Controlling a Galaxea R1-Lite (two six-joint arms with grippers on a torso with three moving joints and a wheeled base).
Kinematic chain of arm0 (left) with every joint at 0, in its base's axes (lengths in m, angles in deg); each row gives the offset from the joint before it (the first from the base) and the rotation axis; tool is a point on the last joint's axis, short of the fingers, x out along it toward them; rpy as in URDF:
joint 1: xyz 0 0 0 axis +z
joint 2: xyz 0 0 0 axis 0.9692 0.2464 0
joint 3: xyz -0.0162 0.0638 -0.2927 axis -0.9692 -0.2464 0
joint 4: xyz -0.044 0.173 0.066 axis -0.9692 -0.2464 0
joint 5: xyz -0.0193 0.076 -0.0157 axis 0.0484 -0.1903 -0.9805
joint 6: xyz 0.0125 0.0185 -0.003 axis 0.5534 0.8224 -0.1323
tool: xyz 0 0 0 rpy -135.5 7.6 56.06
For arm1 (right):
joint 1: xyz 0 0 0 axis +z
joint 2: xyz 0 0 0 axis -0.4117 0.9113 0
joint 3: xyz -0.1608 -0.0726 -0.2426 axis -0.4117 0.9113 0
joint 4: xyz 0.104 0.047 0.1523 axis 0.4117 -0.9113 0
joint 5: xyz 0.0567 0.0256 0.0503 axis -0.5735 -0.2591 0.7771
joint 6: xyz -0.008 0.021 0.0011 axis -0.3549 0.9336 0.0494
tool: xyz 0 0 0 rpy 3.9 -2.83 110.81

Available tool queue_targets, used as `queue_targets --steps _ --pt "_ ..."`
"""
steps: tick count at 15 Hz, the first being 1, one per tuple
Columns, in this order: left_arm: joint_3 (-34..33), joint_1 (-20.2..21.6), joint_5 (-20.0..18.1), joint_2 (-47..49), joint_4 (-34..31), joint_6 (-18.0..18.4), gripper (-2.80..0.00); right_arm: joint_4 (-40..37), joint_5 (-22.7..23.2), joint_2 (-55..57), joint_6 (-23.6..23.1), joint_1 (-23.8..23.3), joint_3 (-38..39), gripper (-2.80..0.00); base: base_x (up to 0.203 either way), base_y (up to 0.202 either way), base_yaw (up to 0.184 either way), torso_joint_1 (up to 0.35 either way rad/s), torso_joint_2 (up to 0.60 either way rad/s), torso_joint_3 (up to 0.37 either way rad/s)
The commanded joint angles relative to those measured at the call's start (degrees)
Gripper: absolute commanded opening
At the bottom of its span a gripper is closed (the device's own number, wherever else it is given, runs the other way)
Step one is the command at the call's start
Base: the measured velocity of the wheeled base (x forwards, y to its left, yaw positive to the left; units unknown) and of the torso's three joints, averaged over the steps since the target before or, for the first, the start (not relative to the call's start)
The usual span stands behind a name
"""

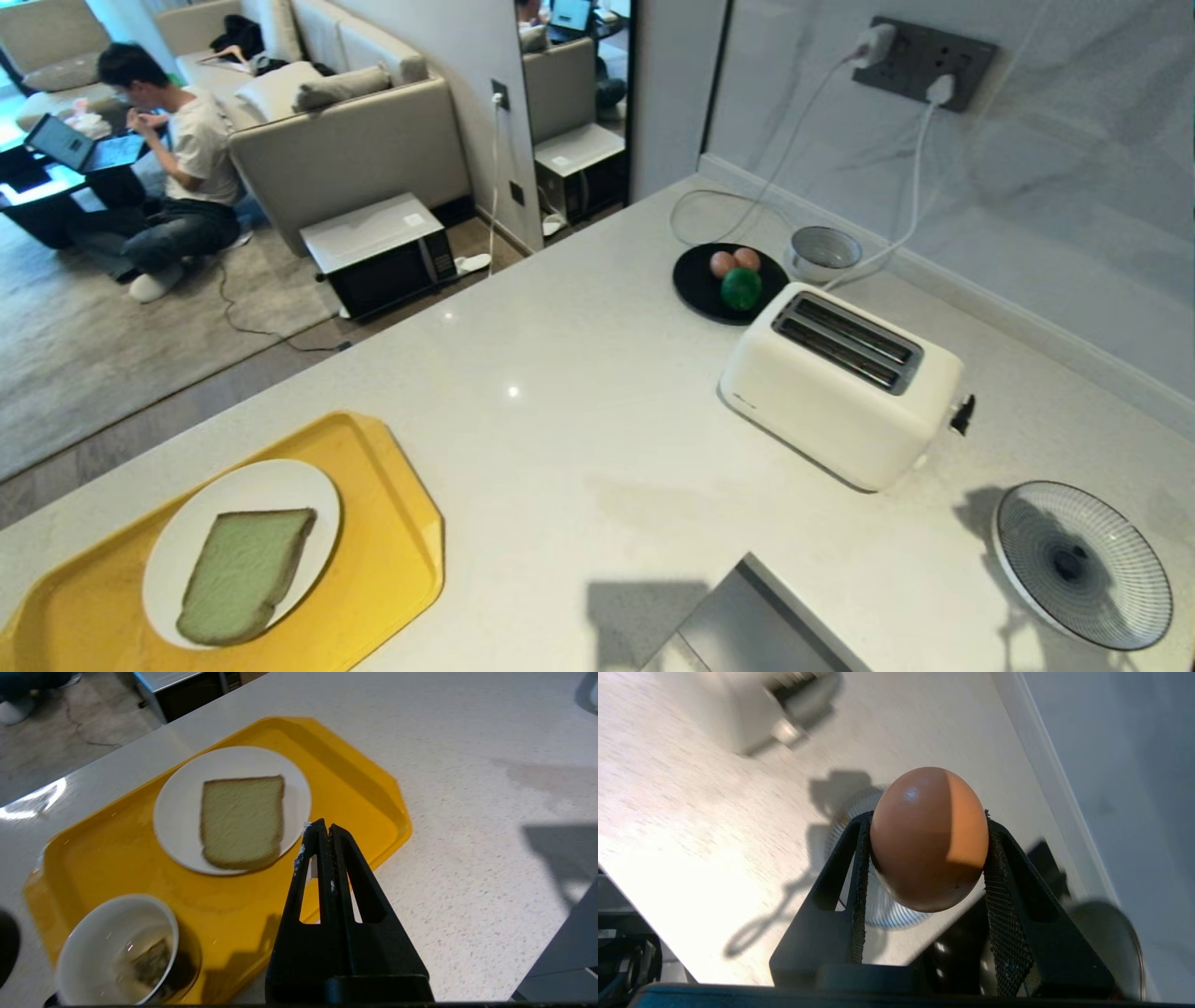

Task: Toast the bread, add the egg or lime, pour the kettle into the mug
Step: Put the egg in the bowl

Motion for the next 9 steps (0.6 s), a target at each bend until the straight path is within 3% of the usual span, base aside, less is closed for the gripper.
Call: queue_targets --steps 1,9 --pt "0.0 0.0 0.0 0.0 0.0 0.0 -2.8 0.0 -0.1 -0.3 -0.2 0.0 0.2 -2.8 0.005 -0.01 0.185 0.002 0.0 0.005" --pt "0.0 0.0 0.0 0.0 0.0 0.0 -2.8 0.1 -0.1 -0.7 -1.9 0.2 -0.5 -2.8 0.001 -0.009 0.174 0.002 0.0 0.003"
